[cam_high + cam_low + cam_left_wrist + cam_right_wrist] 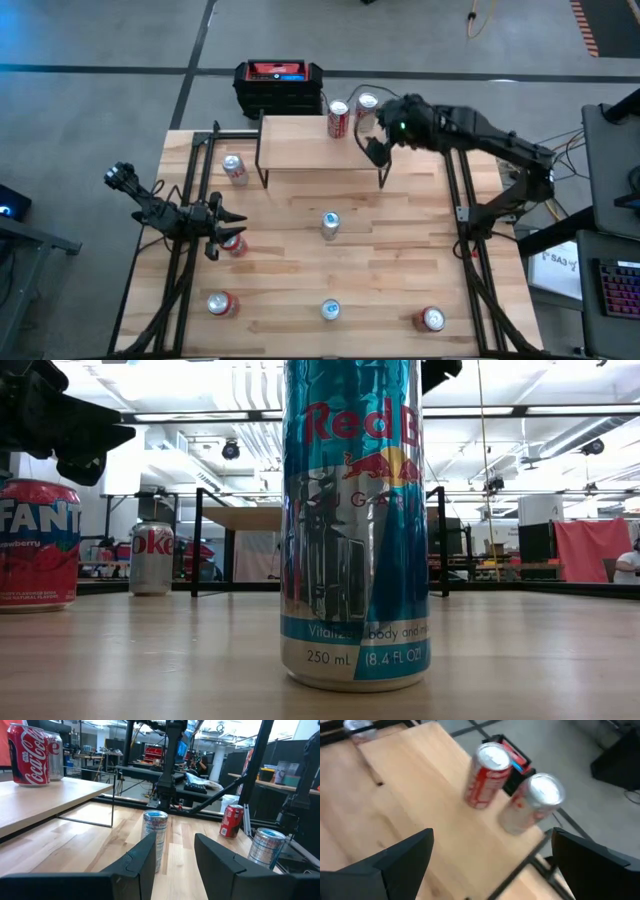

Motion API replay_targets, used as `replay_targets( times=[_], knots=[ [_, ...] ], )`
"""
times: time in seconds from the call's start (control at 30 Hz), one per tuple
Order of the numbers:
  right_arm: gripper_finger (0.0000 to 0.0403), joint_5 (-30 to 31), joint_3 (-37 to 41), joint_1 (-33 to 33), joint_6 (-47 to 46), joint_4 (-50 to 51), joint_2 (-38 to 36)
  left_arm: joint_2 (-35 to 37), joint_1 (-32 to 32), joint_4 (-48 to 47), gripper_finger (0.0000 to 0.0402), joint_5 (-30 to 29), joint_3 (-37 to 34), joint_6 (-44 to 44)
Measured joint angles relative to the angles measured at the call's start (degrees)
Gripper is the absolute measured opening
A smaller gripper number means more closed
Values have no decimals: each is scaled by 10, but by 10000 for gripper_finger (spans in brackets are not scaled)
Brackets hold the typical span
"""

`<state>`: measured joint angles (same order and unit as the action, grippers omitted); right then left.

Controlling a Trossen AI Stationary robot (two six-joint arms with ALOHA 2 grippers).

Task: Place canned beverage on shelf
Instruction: Adjust the red and silver soda can on the shelf

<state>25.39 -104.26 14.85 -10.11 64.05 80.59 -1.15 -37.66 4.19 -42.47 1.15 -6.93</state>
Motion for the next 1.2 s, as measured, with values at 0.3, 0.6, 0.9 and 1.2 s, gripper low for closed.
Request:
replay_targets(
  times=[0.3, 0.6, 0.9, 1.2],
  knots=[
    [383, -83, -211, 81, 33, 155, 130, 0, 0, 0, 118, 0, 0, 0],
    [383, -127, -292, 171, 72, 240, 220, 0, 0, 0, 118, 0, 0, 0],
    [383, -190, -295, 208, 62, 237, 217, 0, 0, 0, 118, 0, 0, 0],
    [382, -198, -295, 205, 22, 225, 204, 0, 0, 0, 118, 0, 0, 0]
  ],
)
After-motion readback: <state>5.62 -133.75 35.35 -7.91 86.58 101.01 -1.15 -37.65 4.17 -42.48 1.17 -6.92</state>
